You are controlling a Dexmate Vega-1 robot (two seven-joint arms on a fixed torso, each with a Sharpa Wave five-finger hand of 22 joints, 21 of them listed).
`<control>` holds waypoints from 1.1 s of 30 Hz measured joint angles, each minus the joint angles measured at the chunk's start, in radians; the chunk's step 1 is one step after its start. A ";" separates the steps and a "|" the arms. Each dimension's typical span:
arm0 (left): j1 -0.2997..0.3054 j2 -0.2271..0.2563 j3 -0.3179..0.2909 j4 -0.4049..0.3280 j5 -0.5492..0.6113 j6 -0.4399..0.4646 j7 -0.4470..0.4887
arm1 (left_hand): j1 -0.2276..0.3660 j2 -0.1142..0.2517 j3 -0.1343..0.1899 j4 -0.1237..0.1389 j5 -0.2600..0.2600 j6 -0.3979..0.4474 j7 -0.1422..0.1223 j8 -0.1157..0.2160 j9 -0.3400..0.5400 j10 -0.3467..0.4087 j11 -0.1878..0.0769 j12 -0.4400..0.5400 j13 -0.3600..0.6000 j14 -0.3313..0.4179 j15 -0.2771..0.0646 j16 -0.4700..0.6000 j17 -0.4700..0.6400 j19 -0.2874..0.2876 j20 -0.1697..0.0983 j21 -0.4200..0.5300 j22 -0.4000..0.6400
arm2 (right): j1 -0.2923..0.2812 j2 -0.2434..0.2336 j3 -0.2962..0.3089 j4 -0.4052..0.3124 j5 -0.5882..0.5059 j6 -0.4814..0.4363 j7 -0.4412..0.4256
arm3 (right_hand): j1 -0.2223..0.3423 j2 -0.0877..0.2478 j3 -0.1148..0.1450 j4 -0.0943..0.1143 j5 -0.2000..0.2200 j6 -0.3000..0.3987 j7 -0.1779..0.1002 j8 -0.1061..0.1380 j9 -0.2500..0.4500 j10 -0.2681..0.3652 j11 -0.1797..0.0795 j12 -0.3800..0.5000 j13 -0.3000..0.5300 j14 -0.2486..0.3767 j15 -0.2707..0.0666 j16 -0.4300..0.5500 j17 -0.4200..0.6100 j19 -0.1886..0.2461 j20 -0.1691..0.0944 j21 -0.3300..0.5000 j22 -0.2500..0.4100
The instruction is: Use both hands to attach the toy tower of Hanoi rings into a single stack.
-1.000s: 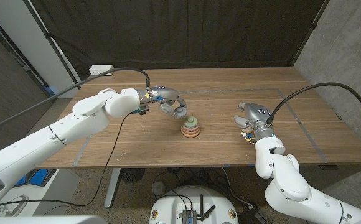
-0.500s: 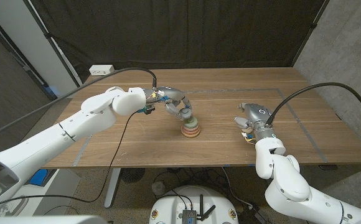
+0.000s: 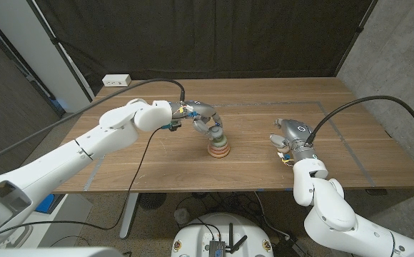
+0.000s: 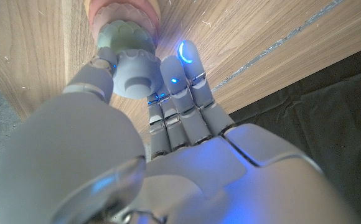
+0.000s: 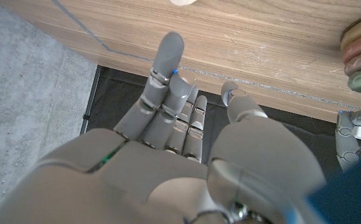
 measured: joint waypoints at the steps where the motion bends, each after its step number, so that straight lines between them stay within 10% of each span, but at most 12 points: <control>1: 0.000 0.000 0.000 0.000 0.002 -0.001 -0.002 | 0.000 0.000 0.000 0.000 0.000 0.000 0.000 0.000 0.000 0.000 0.000 0.000 0.000 0.000 0.000 0.000 0.000 0.000 0.000 0.000 0.000 | 0.000 0.000 0.000 0.000 0.000 0.000 0.000 | 0.000 0.000 0.000 0.000 0.000 0.000 0.000 0.000 0.000 0.000 0.000 0.000 0.000 0.000 0.000 0.000 0.000 0.000 0.000 0.000 0.000; 33: -0.034 -0.057 0.050 0.075 0.052 -0.054 0.011 | 0.001 0.000 0.000 0.000 -0.004 0.002 -0.002 -0.004 -0.001 0.004 -0.002 -0.009 0.004 0.000 0.000 0.000 0.003 0.000 0.000 0.000 0.000 | 0.027 -0.017 -0.024 0.001 0.079 -0.023 -0.065 | -0.004 0.004 0.004 0.004 0.000 0.000 0.000 -0.004 0.000 0.000 0.000 0.000 0.005 0.000 0.000 0.000 0.000 0.000 0.000 0.000 0.000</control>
